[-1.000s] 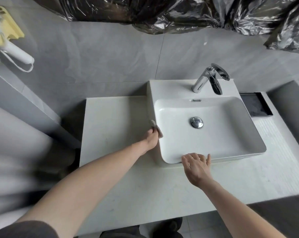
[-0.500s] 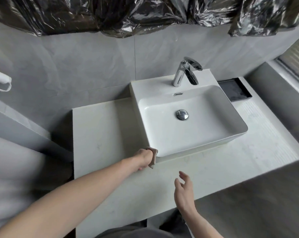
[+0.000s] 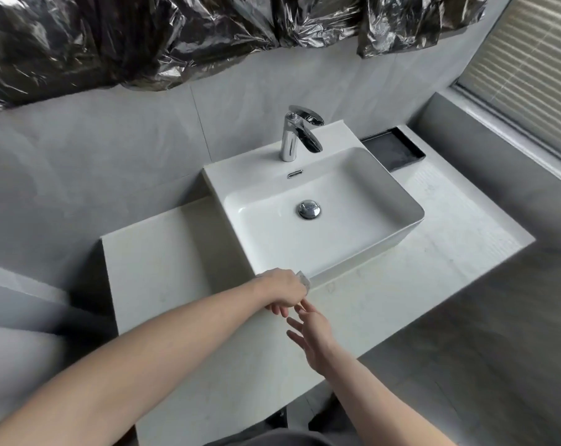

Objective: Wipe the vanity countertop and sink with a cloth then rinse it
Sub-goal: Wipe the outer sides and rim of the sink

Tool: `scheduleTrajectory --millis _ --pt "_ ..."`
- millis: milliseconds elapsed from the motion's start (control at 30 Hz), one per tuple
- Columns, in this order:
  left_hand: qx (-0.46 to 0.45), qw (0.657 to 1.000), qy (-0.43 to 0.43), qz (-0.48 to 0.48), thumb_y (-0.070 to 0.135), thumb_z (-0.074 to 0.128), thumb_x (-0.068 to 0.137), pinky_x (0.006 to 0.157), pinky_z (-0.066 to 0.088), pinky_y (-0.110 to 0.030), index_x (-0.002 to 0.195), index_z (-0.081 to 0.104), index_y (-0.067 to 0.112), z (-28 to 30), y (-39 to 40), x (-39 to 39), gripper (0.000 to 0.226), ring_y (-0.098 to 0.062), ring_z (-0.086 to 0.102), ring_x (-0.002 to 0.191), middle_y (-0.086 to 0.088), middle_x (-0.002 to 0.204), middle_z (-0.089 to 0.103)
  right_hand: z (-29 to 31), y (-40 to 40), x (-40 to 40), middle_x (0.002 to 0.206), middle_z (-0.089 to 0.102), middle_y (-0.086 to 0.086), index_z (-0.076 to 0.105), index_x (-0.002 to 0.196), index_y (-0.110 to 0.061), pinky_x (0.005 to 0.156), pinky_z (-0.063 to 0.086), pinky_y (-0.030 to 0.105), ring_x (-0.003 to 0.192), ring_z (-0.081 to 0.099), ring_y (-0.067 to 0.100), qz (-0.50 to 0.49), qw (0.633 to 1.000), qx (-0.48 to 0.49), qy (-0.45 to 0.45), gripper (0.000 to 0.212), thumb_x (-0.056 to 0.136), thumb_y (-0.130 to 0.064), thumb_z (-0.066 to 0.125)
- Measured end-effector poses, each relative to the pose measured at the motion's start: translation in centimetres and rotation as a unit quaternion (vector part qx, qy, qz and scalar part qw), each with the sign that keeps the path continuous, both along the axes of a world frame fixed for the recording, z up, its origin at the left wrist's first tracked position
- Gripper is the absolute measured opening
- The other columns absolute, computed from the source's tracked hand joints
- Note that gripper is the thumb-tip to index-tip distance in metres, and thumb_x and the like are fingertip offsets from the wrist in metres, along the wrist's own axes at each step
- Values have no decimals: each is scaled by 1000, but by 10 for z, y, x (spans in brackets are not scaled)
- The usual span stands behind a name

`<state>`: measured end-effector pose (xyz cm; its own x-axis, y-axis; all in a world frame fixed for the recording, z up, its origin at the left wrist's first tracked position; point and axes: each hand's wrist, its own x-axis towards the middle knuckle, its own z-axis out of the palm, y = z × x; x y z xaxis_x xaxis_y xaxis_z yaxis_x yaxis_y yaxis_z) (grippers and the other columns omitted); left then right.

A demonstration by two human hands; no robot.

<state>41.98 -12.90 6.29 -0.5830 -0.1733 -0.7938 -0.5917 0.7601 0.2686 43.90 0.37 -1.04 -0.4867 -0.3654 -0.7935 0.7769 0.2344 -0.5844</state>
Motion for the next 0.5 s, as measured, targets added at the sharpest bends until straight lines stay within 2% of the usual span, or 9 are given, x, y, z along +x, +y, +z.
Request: scheduleTrajectory --millis 67,133,200,267,300,367,433,500 --pt "25 999 3 21 27 43 78 57 52 -25 83 76 7 2 -11 -3 39 -18 65 52 -1 67 76 0 -9 -10 138 55 0 57 140 -21 112 47 45 129 55 23 -17 1000 -12 -8 47 105 -5 31" --pt "52 998 10 42 35 40 76 62 56 -28 90 78 12 -5 -21 1 46 -19 68 58 -1 74 77 -4 -17 -16 114 65 -1 66 116 -19 110 49 43 113 60 19 -33 999 -21 -20 37 102 -5 35" --pt "-5 995 78 69 34 44 79 71 60 -32 86 76 17 -16 -30 12 37 -23 72 73 -1 83 77 -14 -24 -21 90 65 -1 64 114 -18 95 52 36 92 61 19 -49 998 -27 -27 37 96 -3 35" --pt "-119 972 187 79 34 49 80 81 57 -35 89 72 25 -27 -43 27 27 -27 67 94 3 99 73 -19 -29 -32 75 56 -2 60 117 -23 72 47 26 70 52 15 -93 995 -27 -29 45 94 1 29" --pt "-153 959 228 74 35 51 83 88 53 -36 98 70 29 -33 -50 35 25 -25 62 107 6 113 68 -20 -30 -40 71 50 -4 58 114 -26 64 41 23 62 44 12 -125 991 -23 -31 43 97 0 28" --pt "-167 947 266 70 37 57 88 102 46 -41 124 62 30 -45 -63 47 36 -22 43 130 7 138 49 -22 -27 -54 70 42 -9 52 101 -34 58 33 20 57 35 9 -155 988 -4 -17 32 107 -13 28" --pt "-153 952 251 82 41 58 92 111 39 -48 140 51 25 -54 -71 53 51 -23 23 145 4 157 27 -24 -26 -64 73 41 -9 48 96 -32 58 32 21 59 33 9 -168 986 5 0 26 110 -25 28" --pt "-134 961 227 77 42 54 96 115 33 -53 146 45 24 -63 -73 53 54 -22 8 153 3 166 9 -27 -32 -63 74 45 -8 49 97 -31 58 36 21 62 38 9 -172 985 12 1 24 109 -25 30"
